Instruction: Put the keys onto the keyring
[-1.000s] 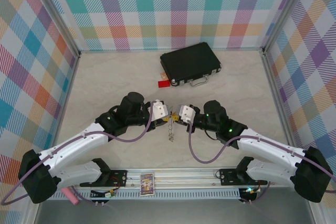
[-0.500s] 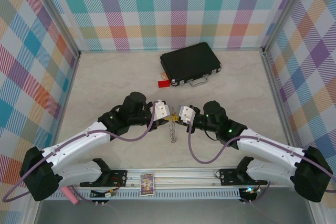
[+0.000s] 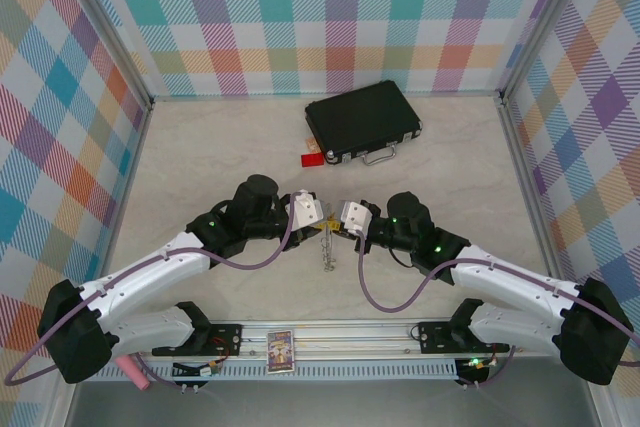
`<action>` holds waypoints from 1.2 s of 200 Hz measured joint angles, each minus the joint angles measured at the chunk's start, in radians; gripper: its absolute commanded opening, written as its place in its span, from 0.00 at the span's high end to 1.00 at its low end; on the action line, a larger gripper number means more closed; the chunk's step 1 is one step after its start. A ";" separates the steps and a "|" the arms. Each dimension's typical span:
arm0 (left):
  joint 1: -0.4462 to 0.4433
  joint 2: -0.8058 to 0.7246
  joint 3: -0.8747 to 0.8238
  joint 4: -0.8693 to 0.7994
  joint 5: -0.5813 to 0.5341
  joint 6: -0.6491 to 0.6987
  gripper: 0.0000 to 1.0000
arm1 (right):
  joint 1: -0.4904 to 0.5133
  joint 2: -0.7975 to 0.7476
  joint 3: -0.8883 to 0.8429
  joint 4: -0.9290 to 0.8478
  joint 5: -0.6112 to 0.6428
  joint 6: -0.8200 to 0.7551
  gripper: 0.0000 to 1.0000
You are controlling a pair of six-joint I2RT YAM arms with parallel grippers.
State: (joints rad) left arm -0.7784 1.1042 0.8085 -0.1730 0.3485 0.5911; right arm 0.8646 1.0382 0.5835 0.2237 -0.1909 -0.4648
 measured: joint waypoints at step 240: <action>-0.018 -0.014 -0.040 0.270 -0.002 -0.189 1.00 | 0.001 -0.156 -0.041 0.049 0.235 0.084 0.63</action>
State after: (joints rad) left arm -0.7963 1.0897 0.7681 0.0971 0.3466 0.4023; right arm 0.8654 0.8825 0.5426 0.2726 0.0437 -0.3805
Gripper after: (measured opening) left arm 0.050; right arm 0.360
